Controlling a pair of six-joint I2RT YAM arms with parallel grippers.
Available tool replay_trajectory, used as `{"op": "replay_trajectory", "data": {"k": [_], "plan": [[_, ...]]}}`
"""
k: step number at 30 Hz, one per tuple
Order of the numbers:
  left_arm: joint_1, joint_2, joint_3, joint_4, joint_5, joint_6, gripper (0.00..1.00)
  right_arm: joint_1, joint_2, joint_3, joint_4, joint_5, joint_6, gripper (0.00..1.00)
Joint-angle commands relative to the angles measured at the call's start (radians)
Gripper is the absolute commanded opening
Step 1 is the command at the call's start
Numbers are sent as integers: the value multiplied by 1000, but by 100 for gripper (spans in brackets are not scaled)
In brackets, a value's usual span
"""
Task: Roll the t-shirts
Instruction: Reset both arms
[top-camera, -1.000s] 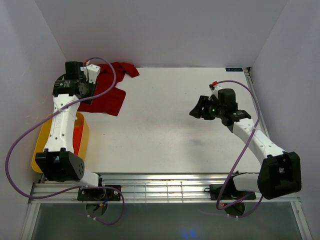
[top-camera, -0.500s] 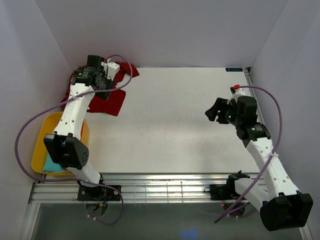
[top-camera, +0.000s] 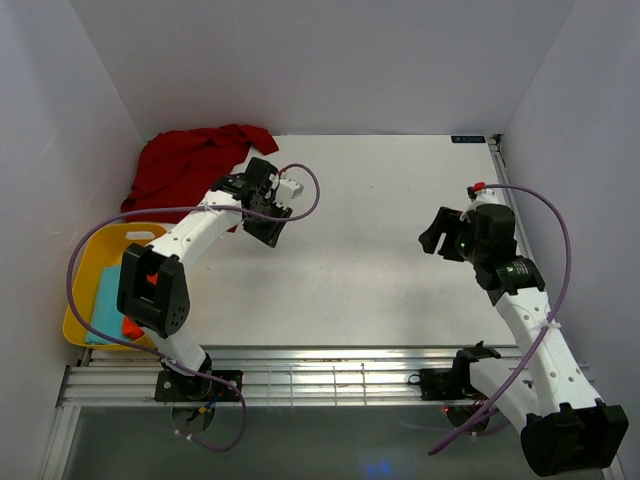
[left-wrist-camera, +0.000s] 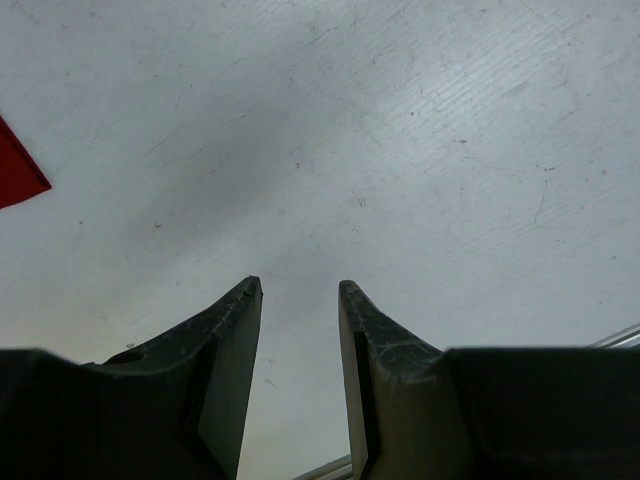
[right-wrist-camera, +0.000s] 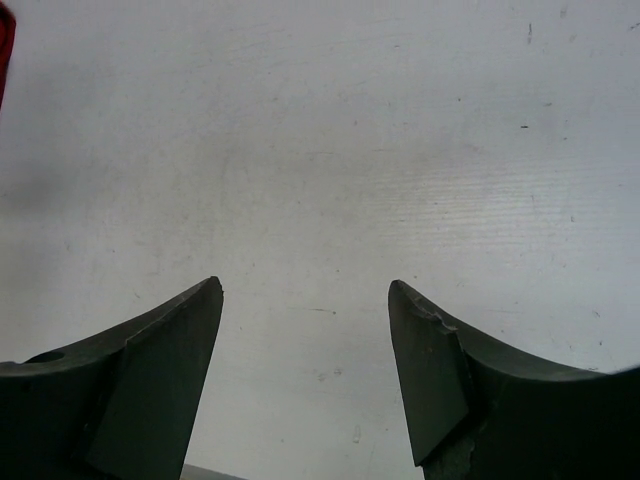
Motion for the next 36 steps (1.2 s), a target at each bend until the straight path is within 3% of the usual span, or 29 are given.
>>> {"op": "replay_trajectory", "data": {"k": [1,18,36], "plan": [[4,-34,-35,109,29,-51,47,-5,-41,11,-3,59,22,73],[-109,-33,-125,170,9,-76,47,-5,-35,8,-36,128,94,76],[-147,-11,-118,175,-22,-71,48,-5,-73,-35,-42,251,111,77]]}}
